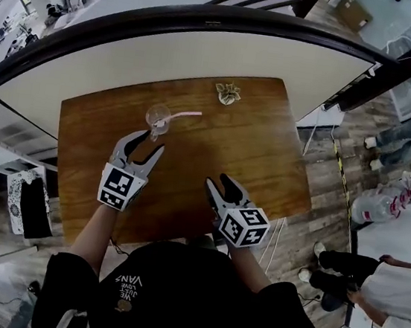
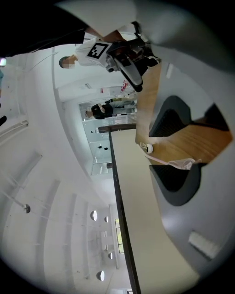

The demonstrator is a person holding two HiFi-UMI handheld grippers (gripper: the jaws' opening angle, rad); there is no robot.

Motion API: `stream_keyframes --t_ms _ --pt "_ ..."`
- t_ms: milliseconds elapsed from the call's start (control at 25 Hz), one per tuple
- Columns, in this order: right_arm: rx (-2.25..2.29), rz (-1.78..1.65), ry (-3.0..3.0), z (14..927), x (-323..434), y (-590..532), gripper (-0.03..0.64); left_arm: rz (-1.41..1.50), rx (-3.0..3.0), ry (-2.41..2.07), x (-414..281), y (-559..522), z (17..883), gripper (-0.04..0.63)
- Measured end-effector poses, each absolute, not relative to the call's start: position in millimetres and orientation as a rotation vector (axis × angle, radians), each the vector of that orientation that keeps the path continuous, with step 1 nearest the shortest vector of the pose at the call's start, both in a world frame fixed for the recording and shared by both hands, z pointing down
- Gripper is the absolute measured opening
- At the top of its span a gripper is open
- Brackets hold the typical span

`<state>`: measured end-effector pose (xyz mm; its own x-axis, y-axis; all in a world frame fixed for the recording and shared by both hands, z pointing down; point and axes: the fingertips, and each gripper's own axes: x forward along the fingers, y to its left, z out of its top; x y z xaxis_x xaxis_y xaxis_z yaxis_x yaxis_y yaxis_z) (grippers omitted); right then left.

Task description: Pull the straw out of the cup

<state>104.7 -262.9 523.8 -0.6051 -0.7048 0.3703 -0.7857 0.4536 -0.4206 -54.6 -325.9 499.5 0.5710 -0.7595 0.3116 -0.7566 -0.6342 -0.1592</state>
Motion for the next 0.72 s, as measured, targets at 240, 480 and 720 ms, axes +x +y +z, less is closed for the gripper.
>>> stream_keyframes --t_ms 240,480,720 --pt "1.307 0.874 -2.538 531.3 117.6 -269.8 0.164 -0.684 -2.730 1.294 -42.7 -357.4 513.0 0.173" --pt "1.313 0.890 -2.518 539.7 130.9 -273.2 0.163 -0.833 -2.694 1.275 -39.1 -384.6 541.9 0.175" --pt "1.325 0.913 -2.495 546.9 139.8 -274.5 0.163 -0.962 -2.678 1.250 -36.6 -403.8 565.3 0.173"
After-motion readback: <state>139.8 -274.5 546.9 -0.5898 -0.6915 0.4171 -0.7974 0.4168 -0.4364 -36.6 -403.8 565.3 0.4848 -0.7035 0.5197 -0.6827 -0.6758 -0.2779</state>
